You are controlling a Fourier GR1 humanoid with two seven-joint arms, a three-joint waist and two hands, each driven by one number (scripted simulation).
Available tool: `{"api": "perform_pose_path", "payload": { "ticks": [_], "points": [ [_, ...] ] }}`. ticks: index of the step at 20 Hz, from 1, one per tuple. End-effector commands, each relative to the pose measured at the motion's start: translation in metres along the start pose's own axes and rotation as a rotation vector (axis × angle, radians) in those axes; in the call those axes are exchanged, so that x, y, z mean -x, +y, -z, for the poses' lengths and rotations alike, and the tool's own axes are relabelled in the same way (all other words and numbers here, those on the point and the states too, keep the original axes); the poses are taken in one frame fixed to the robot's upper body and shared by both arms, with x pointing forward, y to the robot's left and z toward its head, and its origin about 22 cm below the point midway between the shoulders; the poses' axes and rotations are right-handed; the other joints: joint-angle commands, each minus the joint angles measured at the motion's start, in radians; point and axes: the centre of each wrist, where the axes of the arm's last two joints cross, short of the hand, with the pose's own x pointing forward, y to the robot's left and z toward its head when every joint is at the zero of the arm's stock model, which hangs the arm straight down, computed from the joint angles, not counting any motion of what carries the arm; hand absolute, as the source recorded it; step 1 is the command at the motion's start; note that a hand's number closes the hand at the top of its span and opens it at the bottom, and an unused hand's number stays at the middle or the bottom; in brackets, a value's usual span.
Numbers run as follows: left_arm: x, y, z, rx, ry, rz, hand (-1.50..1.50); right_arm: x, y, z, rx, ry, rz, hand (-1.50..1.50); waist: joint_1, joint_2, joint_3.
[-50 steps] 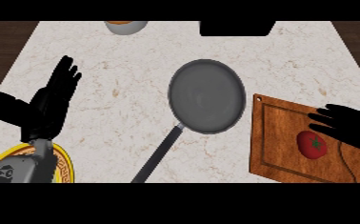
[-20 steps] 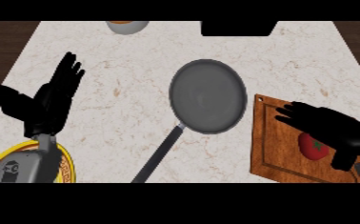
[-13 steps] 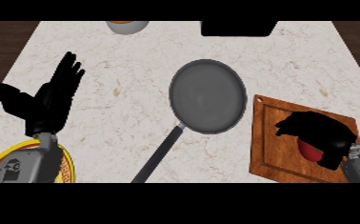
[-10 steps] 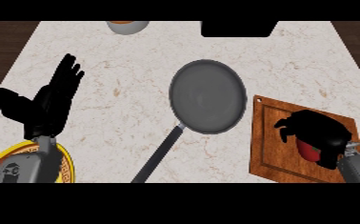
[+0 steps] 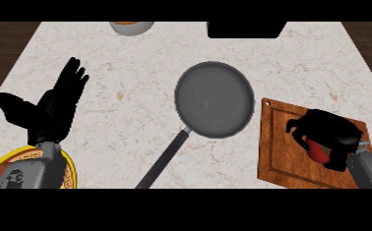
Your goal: Pick the tomato from the cutting board and place it in the pan
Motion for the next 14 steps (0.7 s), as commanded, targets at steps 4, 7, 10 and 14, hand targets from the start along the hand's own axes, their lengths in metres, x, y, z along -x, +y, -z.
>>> {"api": "perform_pose_path", "payload": {
  "ticks": [4,7,10,14],
  "points": [
    [-0.001,0.006,0.000,-0.003,0.008,0.014,0.00,-0.039,-0.016,0.063,0.161,0.367,0.273,1.50,0.000,-0.003,0.004],
    [0.000,0.003,0.000,-0.005,0.010,-0.001,0.00,-0.039,-0.012,0.068,0.193,0.528,0.358,1.50,-0.018,0.001,0.002],
    [-0.002,0.006,0.001,-0.010,0.007,0.011,0.00,-0.049,-0.045,0.082,0.294,0.703,0.322,1.50,0.004,-0.016,-0.004],
    [0.001,0.000,0.001,0.022,0.016,0.019,0.00,-0.069,-0.103,0.101,0.486,0.913,0.239,1.50,0.035,-0.021,-0.009]
  ]
}}
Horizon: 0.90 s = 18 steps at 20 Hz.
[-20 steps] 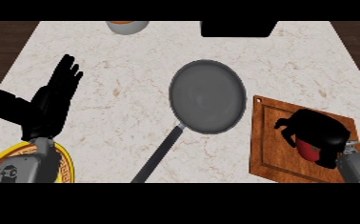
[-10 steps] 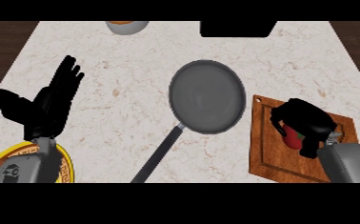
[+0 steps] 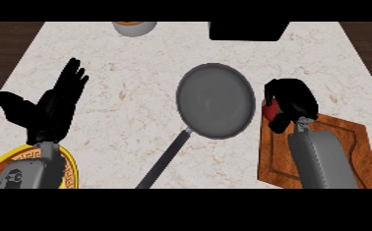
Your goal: Pick the tomato from the cutting board and place it in the pan
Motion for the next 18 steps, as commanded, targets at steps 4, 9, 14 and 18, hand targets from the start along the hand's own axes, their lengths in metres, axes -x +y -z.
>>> {"api": "perform_pose_path", "payload": {
  "ticks": [4,9,14,18],
  "points": [
    [-0.002,-0.010,0.003,0.060,-0.004,0.021,0.00,-0.071,-0.080,0.013,0.376,0.344,-0.037,1.50,0.066,0.002,0.000],
    [-0.009,-0.026,0.009,0.117,-0.019,0.008,0.00,-0.116,-0.124,0.018,0.502,0.577,-0.058,1.50,0.125,0.022,0.005],
    [-0.012,-0.044,0.012,0.159,-0.028,-0.008,0.00,-0.160,-0.155,0.019,0.612,0.803,-0.027,1.50,0.157,0.035,0.010],
    [-0.020,-0.042,0.019,0.155,-0.038,0.025,0.00,-0.182,-0.172,0.023,0.676,0.914,0.012,1.50,0.138,0.037,0.012]
  ]
}}
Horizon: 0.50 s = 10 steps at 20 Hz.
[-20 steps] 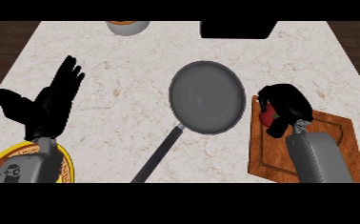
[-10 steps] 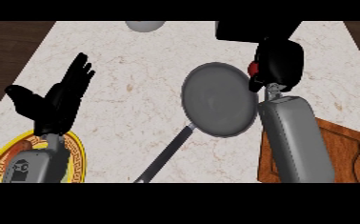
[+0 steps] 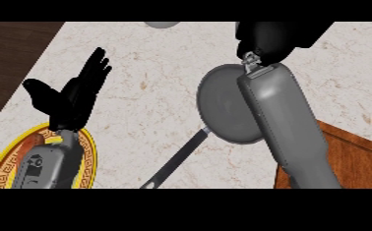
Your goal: Pick the tomato from the cutting board and place it in the pan
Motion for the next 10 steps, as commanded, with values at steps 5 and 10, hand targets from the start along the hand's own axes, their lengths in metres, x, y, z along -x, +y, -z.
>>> {"api": "perform_pose_path", "payload": {
  "ticks": [5,10],
  "points": [
    [0.001,0.001,0.004,-0.032,0.012,-0.002,0.00,-0.035,-0.009,-0.016,0.044,0.267,0.024,1.50,-0.036,0.001,0.005],
    [0.014,0.011,-0.002,-0.062,0.013,0.000,0.00,-0.030,-0.005,-0.020,0.047,0.265,0.072,1.50,-0.073,-0.007,0.005]
  ]
}}
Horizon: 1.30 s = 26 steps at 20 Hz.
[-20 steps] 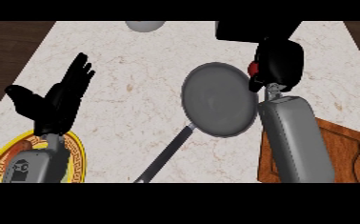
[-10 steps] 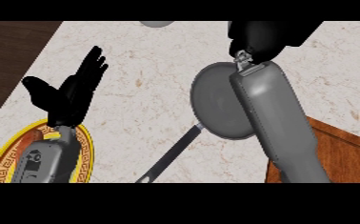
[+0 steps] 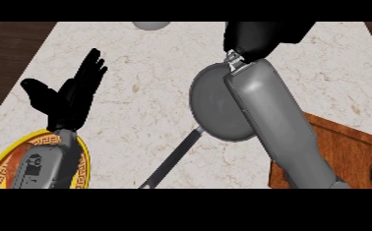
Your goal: Pick the tomato from the cutting board and place it in the pan
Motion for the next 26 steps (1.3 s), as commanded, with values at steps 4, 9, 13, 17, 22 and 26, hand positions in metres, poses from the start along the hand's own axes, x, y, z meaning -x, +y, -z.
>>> {"api": "perform_pose_path", "payload": {
  "ticks": [4,9,13,17,22,26],
  "points": [
    [0.008,0.023,-0.002,-0.062,0.009,0.000,0.00,0.014,0.031,-0.025,-0.050,0.209,0.045,1.50,-0.057,-0.006,0.002],
    [0.005,0.011,-0.009,-0.075,-0.002,-0.004,0.00,0.035,0.070,-0.035,-0.107,0.179,0.144,1.50,-0.063,-0.002,0.003],
    [0.004,0.026,-0.008,-0.088,0.009,0.005,0.00,0.048,0.095,-0.056,-0.133,0.145,0.111,1.50,-0.074,-0.004,0.003],
    [0.005,0.020,-0.015,-0.078,-0.006,-0.004,0.00,0.068,0.138,-0.049,-0.234,0.224,0.015,1.50,-0.059,0.001,0.003],
    [0.003,0.022,-0.012,-0.071,0.014,0.007,0.00,0.095,0.146,-0.028,-0.325,0.419,0.183,-1.50,-0.066,0.003,0.006],
    [-0.004,0.015,-0.009,-0.059,-0.007,-0.019,0.00,0.104,0.164,-0.057,-0.376,0.386,0.233,-1.50,-0.057,-0.002,0.005]
  ]
}}
